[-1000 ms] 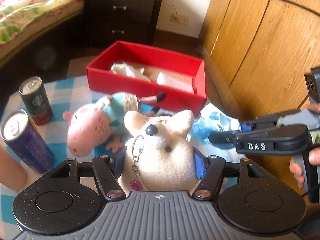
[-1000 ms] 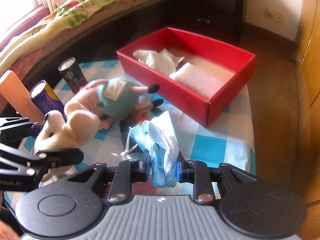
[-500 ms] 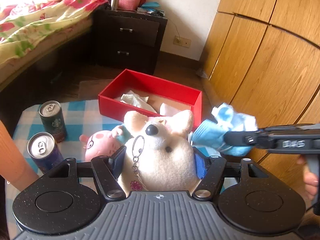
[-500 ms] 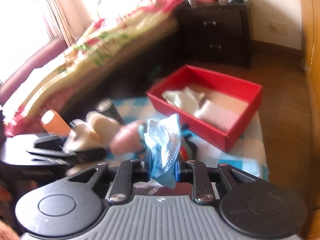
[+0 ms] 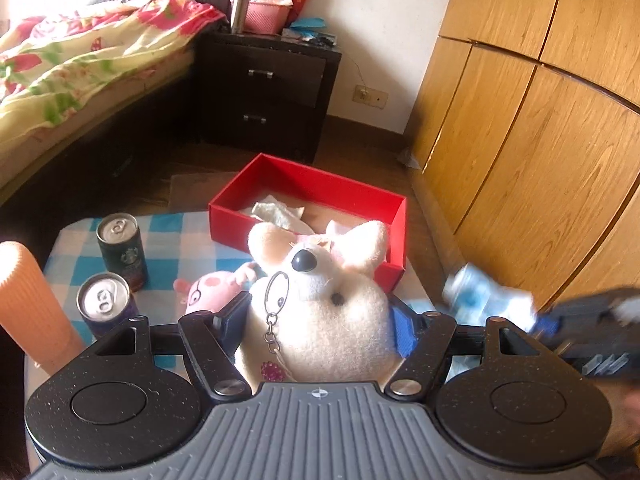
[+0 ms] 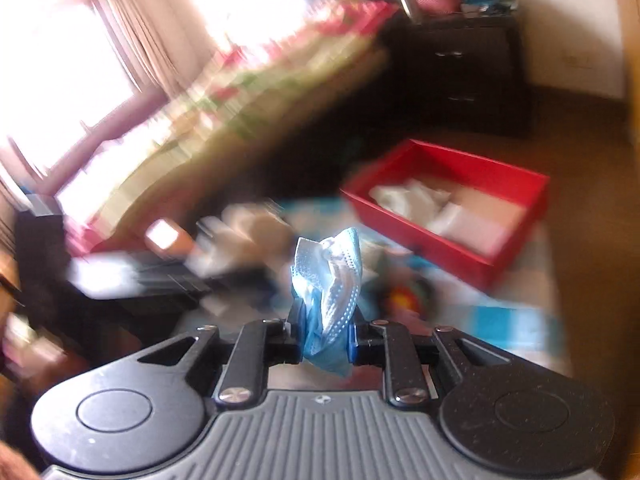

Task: Organize soft objects
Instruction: 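Release the mouse in the red box with left gripper while right gripper drops the mask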

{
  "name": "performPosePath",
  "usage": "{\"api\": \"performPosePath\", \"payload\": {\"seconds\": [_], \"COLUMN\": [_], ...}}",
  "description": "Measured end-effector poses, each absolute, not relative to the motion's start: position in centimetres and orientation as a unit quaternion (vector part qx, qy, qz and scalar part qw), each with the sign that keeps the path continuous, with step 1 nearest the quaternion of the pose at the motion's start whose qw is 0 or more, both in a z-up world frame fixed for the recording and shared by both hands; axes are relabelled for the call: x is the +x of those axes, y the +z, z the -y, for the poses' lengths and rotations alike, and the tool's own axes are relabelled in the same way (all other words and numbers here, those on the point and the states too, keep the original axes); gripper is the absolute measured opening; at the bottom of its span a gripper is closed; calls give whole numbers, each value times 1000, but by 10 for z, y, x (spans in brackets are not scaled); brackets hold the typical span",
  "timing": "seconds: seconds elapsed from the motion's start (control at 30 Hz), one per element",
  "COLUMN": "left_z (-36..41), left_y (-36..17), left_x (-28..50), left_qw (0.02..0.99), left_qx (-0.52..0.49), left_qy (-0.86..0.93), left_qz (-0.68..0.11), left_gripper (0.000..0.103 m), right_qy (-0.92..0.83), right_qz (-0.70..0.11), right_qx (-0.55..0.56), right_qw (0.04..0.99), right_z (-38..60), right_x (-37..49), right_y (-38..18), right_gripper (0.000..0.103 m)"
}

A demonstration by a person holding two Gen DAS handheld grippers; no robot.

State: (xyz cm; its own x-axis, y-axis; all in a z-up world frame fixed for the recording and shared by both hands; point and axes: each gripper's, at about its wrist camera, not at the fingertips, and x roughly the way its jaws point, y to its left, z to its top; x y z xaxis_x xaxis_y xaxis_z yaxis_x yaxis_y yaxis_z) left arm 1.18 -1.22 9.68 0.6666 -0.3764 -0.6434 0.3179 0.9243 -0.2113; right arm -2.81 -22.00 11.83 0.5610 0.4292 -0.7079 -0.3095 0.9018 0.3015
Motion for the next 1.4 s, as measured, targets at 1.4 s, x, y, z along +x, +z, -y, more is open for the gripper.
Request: {"api": "performPosePath", "payload": {"seconds": [1.4], "left_z": [102], "left_y": [55], "left_x": [189], "left_qw": [914], "left_qx": [39], "left_qy": [-153], "left_qz": [-374], "left_gripper": [69], "right_qy": [84], "right_qz": [-382], "right_qx": [108], "right_qw": [914], "right_z": [260], "right_x": [138], "right_y": [80], "right_gripper": [0]}}
